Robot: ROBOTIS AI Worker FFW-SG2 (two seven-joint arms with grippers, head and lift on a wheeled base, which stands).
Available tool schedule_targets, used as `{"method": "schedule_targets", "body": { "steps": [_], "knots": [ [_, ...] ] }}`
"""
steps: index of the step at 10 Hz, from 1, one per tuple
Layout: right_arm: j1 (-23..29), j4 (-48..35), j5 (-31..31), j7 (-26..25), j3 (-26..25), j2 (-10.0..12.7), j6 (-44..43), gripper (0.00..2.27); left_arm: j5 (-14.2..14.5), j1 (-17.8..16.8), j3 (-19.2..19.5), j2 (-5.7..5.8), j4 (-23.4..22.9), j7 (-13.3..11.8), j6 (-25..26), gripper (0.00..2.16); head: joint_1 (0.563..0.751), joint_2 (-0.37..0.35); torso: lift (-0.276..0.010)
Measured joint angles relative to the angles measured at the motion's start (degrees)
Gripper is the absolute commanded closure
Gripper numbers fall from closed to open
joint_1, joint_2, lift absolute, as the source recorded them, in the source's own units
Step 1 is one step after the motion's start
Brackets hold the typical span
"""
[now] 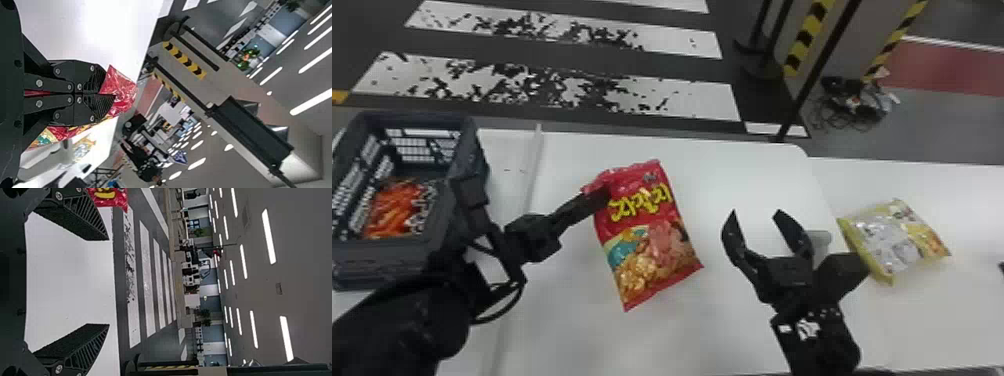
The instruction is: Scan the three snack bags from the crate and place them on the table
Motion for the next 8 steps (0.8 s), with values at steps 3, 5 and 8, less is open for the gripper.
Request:
{"method": "schedule_targets", "body": {
  "steps": [3, 5, 8],
  "knots": [
    [0.76, -0.21, -0.25, 0.00, -0.01, 0.00, -0.15, 0.11, -5.37, -2.47, -7.26, 0.00, 7.63, 2.56, -4.92, 0.55, 0.695, -0.286, -0.062],
    [1.50, -0.75, -0.51, 0.06, -0.10, 0.00, -0.46, 0.11, -8.90, -2.03, -9.49, 0.00, 6.93, 7.51, -6.28, 0.00, 0.695, -0.290, -0.062],
    [2.50, -1.73, -0.57, 0.52, -0.52, -0.06, -0.39, 0.11, -14.82, 1.81, -10.16, 0.00, -1.30, 14.20, -8.59, 0.03, 0.695, -0.276, -0.062]
  ]
}}
